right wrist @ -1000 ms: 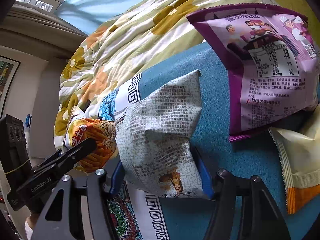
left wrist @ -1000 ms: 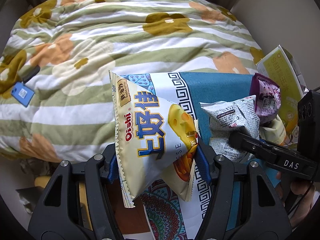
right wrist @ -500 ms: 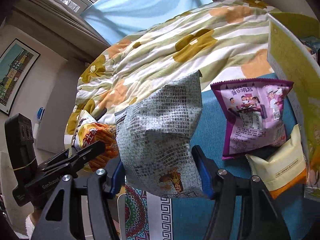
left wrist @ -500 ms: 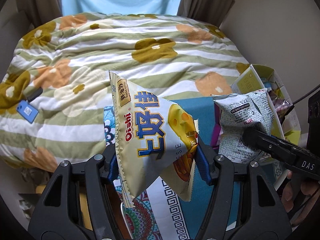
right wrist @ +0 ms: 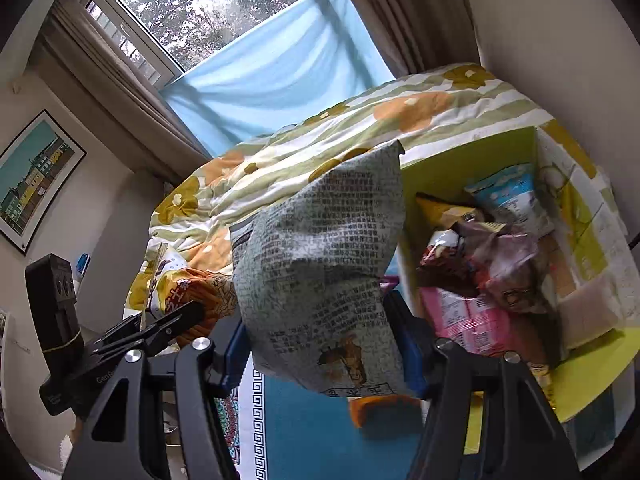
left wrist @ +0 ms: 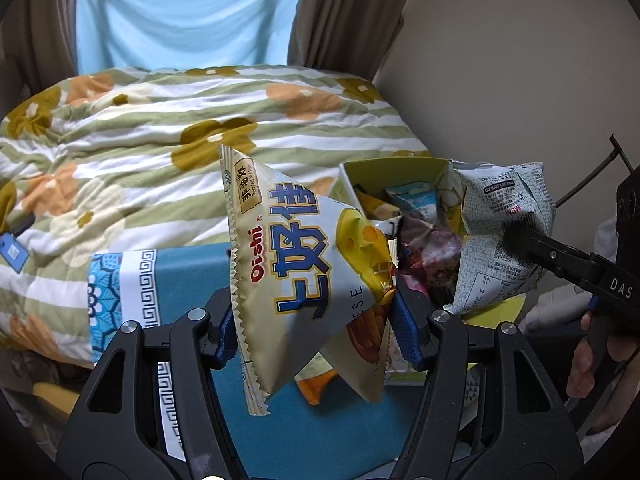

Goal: Organize snacks
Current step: 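Carry both bags into the cardboard box and open both grippers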

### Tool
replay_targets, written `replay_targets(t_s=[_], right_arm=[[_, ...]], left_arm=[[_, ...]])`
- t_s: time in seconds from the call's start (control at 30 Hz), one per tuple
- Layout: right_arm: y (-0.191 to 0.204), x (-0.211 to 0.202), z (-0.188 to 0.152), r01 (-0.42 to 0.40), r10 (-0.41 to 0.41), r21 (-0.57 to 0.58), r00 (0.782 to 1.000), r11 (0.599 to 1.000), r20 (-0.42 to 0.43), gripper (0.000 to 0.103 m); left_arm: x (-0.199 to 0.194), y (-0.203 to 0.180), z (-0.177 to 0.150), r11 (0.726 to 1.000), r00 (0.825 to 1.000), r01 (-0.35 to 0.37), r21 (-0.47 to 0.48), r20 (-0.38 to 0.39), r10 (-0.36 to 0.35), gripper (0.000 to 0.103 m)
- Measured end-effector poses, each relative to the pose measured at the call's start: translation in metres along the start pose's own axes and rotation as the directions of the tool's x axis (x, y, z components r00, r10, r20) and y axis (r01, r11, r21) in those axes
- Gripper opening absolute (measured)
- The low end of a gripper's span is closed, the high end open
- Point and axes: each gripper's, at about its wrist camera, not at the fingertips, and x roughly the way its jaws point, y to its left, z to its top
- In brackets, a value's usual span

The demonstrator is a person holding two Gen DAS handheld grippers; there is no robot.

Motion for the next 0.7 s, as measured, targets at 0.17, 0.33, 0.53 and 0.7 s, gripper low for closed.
replay_targets(t_s=[0.17, 0.33, 0.53, 0.7], right_arm=[[-0.061, -0.045, 0.02, 0.036, -0.036, -0.005, 0.999, 0.999, 0.034, 0.058], [-0.116, -0.068, 0.037, 0.04, -0.04, -0.008, 0.999, 0.999, 0.037, 0.058], [-0.159, -0.075, 0.049, 0.029, -0.028, -0.016, 1.0, 0.999, 0.005, 0.058], [-0.185, -0.076, 0.057, 0.015, -0.015, -0.002, 1.0, 1.0, -0.01, 0.058]], left_arm=[[0.029, -0.078, -0.002, 0.999, 0.999, 0.035, 0.019, -0.014, -0.035, 0.059], [0.06, -0.135, -0.009, 0.998, 0.996, 0.067, -0.005, -0.051, -0.068, 0.059], [0.08, -0.176, -0.023, 0.996, 0.991, 0.089, -0.023, -0.1, -0.091, 0.059], [0.096, -0.185, -0.039, 0.994, 0.986, 0.081, -0.075, -0.142, -0.091, 0.066]])
